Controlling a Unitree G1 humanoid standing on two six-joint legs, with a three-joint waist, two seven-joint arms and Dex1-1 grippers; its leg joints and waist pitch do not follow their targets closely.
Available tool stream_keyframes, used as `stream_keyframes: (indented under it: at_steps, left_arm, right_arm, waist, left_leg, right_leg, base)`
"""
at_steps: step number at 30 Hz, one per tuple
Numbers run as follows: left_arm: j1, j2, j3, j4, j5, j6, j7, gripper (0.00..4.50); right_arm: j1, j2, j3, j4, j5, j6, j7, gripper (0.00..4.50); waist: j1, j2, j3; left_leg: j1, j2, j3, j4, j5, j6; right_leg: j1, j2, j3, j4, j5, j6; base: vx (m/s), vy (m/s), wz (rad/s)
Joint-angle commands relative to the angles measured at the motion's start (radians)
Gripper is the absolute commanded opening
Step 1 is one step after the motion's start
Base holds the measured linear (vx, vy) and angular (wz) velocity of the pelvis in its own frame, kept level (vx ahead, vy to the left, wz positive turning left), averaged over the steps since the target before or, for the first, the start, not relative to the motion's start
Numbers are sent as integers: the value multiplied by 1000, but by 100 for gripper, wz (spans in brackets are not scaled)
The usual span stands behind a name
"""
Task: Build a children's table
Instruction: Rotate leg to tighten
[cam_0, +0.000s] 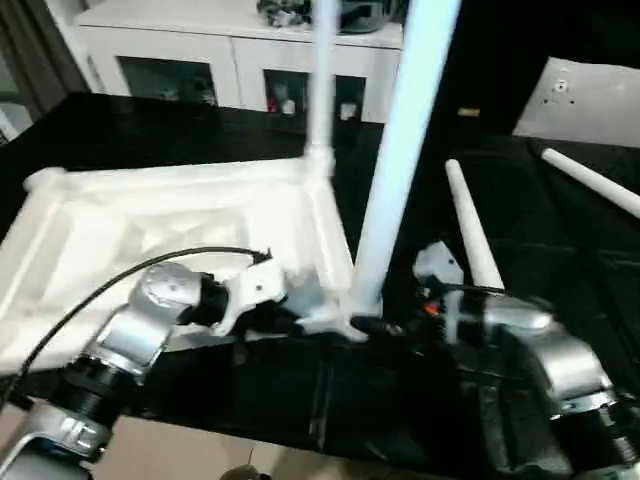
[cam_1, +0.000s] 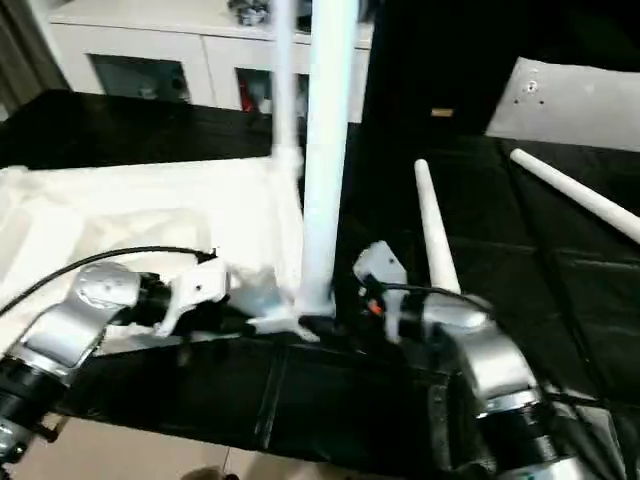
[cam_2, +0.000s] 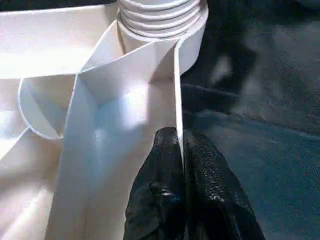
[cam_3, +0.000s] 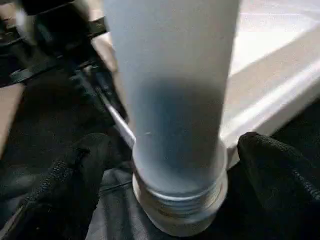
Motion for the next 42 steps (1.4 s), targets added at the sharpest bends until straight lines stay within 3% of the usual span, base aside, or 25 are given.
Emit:
stream_keyframes:
  at_steps: [1,2,4,13,24,34,38,39,42]
  left_arm:
    - [-29,27,-40,9,3,-49,-92,0]
    - [-29,27,-40,9,3,-49,-92,0]
    - [-38,35,-47,15,-2,-57,-123,0]
    - [-65,44,-74,50,7,-119,-189,0]
    - [-67,33,-72,64,10,-139,-179,0]
    - [-55,18,-42,58,-3,-104,-131,0]
    - [-42,-20,-8,47,4,-29,-19,0]
    - [-40,-29,0,44,6,-9,7,0]
    - [-28,-100,57,10,-20,104,134,0]
  right_arm:
    - [-32,-43,33,-12,21,16,98,444]
    - [-32,-43,33,-12,21,16,98,444]
    - [-41,-60,48,-7,21,21,138,444]
    - [-63,-73,95,13,17,-2,208,427]
    - [-51,-45,105,16,10,-17,184,321]
    - [-21,-8,104,-15,28,13,136,251]
    - [0,54,78,-20,23,19,22,245]
    - [3,69,72,-17,20,19,-6,244]
    - [8,163,40,20,-23,17,-192,243]
  waist:
    - [3,-5,-56]
    - [5,-2,-56]
    - [10,-10,-57]
    - [20,-8,-58]
    - [27,-14,-60]
    - [28,-12,-60]
    - [22,-8,-55]
    - [20,-10,-52]
    - [10,-11,-47]
  left_leg:
    - [11,35,-7,-70,-207,35]
    - [12,35,-7,-70,-205,36]
    - [12,37,-4,-68,-188,37]
    - [10,38,-5,-66,-180,31]
    - [12,38,-3,-65,-163,29]
    - [11,37,-3,-65,-169,25]
    - [13,36,-6,-72,-218,5]
    - [19,35,-8,-73,-254,-8]
    - [17,32,-10,-77,-277,-24]
  right_leg:
    - [50,-71,41,-73,-217,-199]
    - [48,-71,42,-73,-217,-200]
    - [48,-73,43,-70,-198,-205]
    - [48,-74,41,-66,-190,-215]
    - [48,-73,41,-63,-171,-213]
    - [47,-73,42,-64,-183,-206]
    - [45,-74,41,-73,-268,-190]
    - [42,-76,41,-82,-347,-170]
    - [38,-76,40,-88,-412,-153]
  base:
    - [0,0,0]
    - [0,0,0]
    - [0,0,0]
    - [0,0,0]
    - [0,0,0]
    - [0,0,0]
    - [0,0,0]
    - [0,0,0]
    - [0,0,0]
